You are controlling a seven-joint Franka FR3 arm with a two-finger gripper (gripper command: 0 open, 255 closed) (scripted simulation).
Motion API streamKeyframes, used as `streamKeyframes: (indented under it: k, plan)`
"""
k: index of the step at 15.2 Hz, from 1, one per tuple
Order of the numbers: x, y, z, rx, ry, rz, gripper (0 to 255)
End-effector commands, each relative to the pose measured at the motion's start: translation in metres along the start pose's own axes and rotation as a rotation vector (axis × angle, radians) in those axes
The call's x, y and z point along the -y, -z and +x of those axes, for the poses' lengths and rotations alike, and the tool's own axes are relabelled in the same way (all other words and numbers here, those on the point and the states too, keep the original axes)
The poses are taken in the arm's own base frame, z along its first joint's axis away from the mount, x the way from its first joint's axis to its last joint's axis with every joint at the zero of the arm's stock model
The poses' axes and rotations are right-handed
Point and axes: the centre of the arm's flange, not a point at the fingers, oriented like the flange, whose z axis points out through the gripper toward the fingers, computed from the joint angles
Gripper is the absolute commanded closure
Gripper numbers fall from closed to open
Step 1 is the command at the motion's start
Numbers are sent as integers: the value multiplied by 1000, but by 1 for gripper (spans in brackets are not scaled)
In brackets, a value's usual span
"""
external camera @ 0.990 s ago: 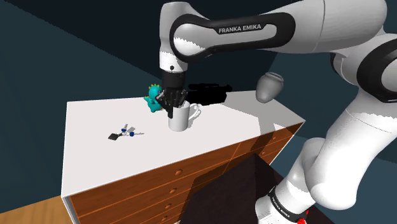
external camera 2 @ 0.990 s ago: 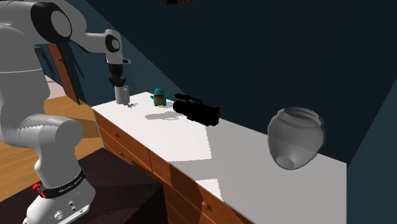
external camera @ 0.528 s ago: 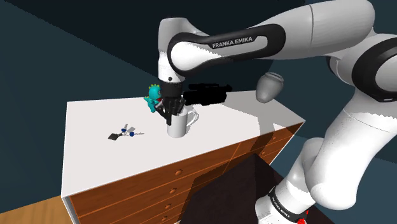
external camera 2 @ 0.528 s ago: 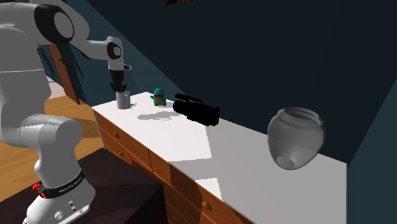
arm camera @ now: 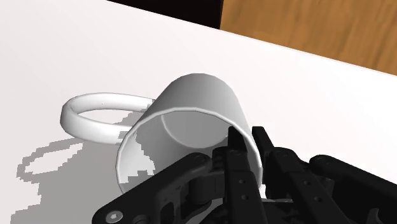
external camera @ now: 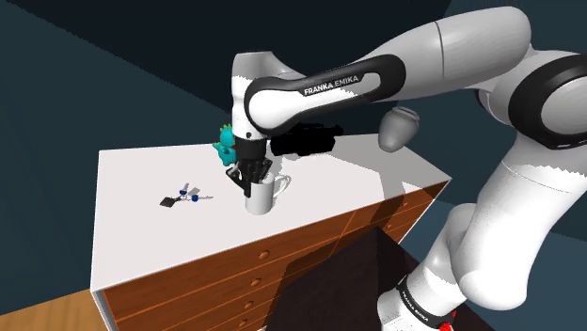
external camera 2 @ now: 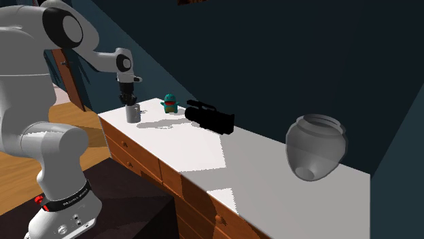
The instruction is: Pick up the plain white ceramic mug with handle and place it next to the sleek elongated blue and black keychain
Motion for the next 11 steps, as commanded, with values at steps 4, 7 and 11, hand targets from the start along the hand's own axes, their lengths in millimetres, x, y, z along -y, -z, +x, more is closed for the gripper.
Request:
streamKeyframes:
  k: [4,7,11]
  plan:
    - [1,-17,3,-1,0,0,255]
    - [1,-17,3,-1,0,0,255]
    - [1,-17,3,-1,0,0,0]
